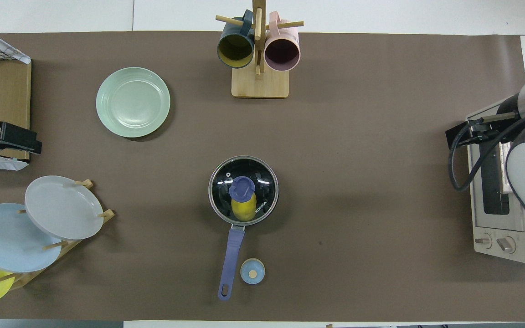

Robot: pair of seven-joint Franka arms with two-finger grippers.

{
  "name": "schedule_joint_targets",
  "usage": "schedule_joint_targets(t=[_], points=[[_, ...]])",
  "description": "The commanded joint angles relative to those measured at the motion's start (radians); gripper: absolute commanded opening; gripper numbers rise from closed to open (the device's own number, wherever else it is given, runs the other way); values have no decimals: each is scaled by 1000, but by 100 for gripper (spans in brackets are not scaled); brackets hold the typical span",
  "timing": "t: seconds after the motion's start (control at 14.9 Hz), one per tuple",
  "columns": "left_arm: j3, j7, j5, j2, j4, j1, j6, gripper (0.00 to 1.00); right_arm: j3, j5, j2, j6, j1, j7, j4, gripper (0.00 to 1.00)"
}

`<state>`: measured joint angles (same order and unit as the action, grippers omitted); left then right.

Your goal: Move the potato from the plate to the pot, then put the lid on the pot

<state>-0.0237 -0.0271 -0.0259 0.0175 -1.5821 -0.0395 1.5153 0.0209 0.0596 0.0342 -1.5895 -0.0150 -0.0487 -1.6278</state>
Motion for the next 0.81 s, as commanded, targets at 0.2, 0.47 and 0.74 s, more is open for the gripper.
schedule_joint_targets(t=[0.2, 0.47, 0.74], points=[[-8, 4, 12, 22, -16, 10, -9, 100, -18, -7, -17, 6, 16, -49, -24, 100], [-8, 4, 12, 22, -16, 10, -9, 100, -19, -1, -17, 3, 18, -56, -24, 100], [-8, 4, 12, 22, -16, 10, -10, 100, -19, -7, -19, 5, 41, -59, -24, 100]])
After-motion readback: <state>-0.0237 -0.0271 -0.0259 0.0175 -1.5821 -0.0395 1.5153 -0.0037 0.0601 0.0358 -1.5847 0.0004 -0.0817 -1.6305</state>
